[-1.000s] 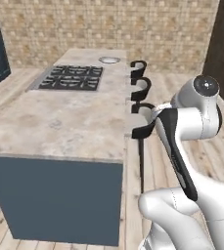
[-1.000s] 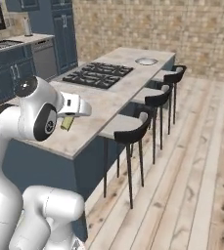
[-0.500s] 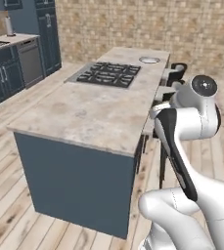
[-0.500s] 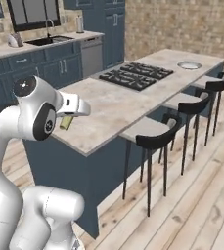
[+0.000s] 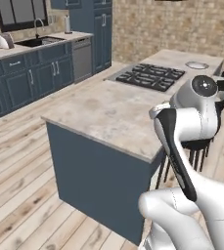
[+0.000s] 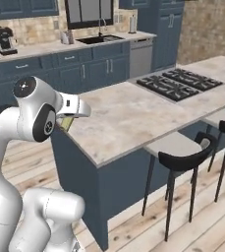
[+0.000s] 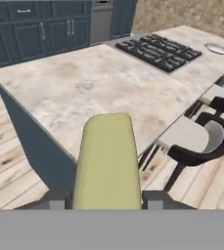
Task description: Retrieve the butter from the fridge and place it on a plate on the dining table. Then retrieve the butter knife by the fridge and place it near the plate.
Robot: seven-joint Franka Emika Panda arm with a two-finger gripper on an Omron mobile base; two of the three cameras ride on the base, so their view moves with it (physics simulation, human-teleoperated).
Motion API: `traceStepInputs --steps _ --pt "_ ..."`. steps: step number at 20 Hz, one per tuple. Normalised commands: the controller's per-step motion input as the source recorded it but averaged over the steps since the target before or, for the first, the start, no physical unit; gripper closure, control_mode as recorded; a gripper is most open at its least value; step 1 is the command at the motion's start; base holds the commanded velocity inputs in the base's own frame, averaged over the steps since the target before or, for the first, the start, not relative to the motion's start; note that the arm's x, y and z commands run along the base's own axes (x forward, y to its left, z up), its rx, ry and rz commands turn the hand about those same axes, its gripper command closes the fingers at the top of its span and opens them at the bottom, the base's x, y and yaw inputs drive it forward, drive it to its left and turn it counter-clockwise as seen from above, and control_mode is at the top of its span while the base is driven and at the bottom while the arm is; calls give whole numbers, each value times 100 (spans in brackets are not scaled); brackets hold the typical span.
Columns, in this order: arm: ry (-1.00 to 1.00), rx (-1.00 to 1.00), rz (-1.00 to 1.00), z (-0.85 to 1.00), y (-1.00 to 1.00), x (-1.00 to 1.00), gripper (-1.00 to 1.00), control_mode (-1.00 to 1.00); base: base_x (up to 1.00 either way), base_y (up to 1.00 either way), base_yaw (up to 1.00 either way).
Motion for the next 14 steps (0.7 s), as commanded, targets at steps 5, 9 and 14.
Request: traceStepInputs --steps 5,9,14 --pt "0 0 0 0 0 0 100 100 34 -75 43" --pt "0 0 0 0 0 0 100 100 29 -94 37" --pt "0 0 0 0 0 0 100 100 1 -100 28"
